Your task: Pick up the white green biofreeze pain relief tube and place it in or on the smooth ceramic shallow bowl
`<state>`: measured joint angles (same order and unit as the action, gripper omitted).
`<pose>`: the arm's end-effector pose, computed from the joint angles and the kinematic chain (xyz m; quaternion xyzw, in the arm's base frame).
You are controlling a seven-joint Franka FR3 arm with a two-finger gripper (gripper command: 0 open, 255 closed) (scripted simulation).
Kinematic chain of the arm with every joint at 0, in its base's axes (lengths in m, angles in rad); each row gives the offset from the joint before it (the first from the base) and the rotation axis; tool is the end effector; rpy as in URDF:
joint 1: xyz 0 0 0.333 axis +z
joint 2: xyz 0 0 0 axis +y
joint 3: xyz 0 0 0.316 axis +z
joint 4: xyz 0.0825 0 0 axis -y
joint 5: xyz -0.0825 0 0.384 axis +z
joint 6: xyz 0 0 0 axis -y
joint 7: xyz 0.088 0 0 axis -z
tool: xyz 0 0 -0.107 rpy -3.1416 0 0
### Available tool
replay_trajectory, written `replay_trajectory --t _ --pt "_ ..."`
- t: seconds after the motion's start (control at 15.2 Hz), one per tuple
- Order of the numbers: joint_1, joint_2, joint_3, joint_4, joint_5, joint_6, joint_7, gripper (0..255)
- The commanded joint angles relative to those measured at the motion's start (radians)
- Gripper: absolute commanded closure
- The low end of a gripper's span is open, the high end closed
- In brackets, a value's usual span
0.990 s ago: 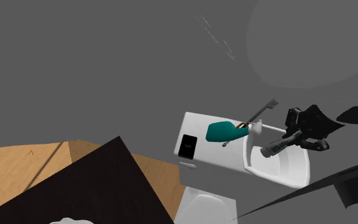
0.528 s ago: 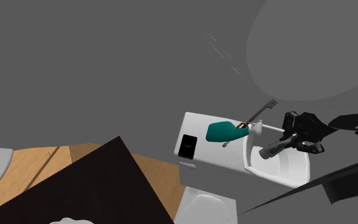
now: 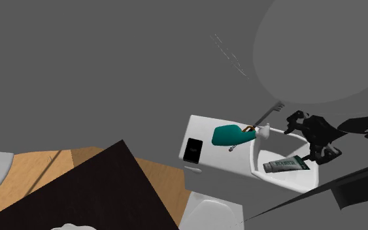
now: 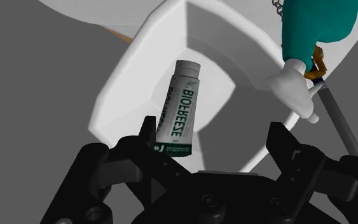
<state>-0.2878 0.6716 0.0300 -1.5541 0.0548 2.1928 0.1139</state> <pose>0.6771 -0.1796 0.2510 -0.9784 0.2037 0.0141 0.0325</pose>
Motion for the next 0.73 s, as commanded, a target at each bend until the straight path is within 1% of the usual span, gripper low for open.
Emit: replay_trajectory --t 0.0,0.26,0.66 --pt "0.0 0.0 0.0 0.0 0.0 0.0 0.0 0" --pt "-0.004 -0.062 -0.001 0.032 -0.001 -0.094 0.001 0" --pt "-0.004 -0.062 -0.001 0.032 -0.001 -0.094 0.001 0"
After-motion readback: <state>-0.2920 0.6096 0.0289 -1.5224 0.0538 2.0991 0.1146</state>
